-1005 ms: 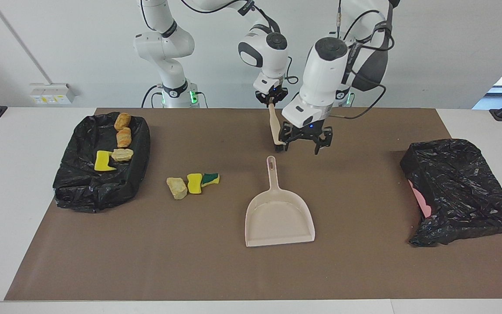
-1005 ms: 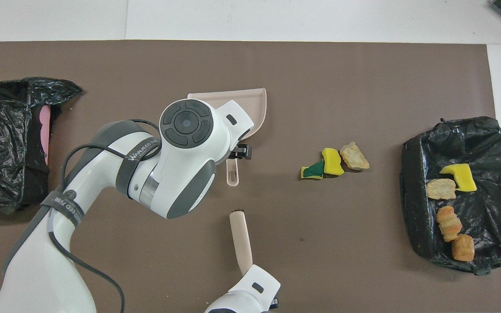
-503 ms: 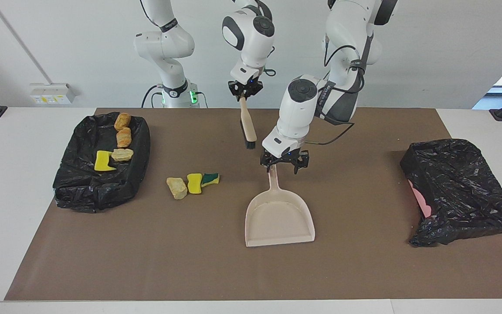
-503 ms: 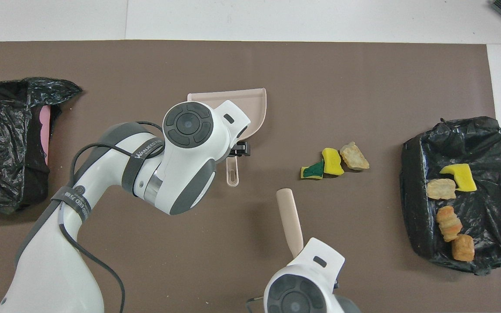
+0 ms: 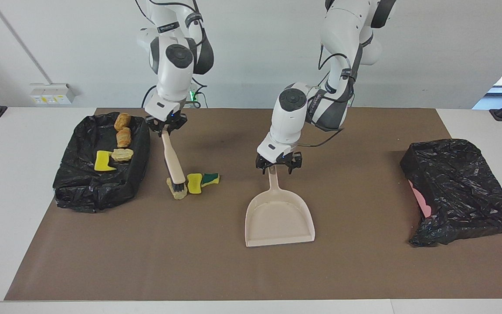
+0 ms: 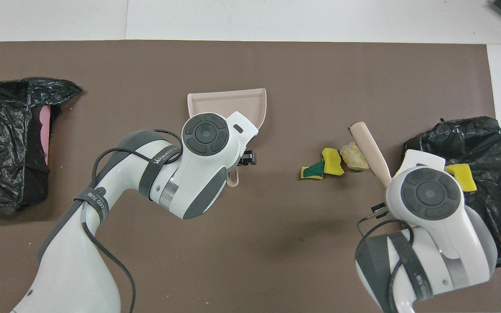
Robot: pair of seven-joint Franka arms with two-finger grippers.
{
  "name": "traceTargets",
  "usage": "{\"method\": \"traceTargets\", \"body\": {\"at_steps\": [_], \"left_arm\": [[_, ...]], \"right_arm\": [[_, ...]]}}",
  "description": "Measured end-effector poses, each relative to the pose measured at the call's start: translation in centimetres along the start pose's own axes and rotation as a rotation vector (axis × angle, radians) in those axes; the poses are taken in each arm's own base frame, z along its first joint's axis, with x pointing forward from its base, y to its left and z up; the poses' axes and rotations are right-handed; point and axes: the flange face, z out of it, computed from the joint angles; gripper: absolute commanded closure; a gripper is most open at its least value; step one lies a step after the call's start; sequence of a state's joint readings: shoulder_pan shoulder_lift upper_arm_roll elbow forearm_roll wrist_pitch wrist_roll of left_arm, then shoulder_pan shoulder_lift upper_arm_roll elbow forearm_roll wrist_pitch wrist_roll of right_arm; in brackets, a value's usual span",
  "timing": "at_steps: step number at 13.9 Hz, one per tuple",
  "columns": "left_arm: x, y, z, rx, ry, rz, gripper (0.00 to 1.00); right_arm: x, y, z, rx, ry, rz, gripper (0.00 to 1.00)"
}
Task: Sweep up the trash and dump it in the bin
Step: 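Move the brush with the right gripper to the sponges and bread, then sweep the sponges and bread toward the dustpan with the right gripper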
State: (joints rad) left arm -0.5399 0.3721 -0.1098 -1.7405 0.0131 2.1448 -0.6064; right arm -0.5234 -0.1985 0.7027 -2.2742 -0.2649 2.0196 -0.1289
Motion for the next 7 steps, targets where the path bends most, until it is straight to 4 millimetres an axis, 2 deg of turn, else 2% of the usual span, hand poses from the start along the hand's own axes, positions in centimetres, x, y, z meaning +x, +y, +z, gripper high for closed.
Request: {"method": "traceTargets", "body": {"at_steps": [2, 3, 6, 7], "left_arm": [[-0.1, 0.2, 0.2, 0.002, -0.003, 0.002, 0.14], [-0.1, 0.2, 0.3, 0.003, -0.005, 0.002, 0.27], [-0.2, 0.2, 0.6, 0.004, -0.008, 0.002, 0.72], [-0.1, 0.2, 0.6, 0.005, -0.007, 0.002, 0.76]], "right_arm": [[1.1, 1.6, 2.1, -0.016, -0.002, -0.029, 1.0], [1.6, 2.1, 3.3, -0.01, -0.003, -0.039, 1.0], [2.6, 1.3, 6.2, 0.045, -0.028, 0.017, 1.0], [2.8, 0.5, 6.8, 0.058, -0.038, 0.037, 1.0]]}}
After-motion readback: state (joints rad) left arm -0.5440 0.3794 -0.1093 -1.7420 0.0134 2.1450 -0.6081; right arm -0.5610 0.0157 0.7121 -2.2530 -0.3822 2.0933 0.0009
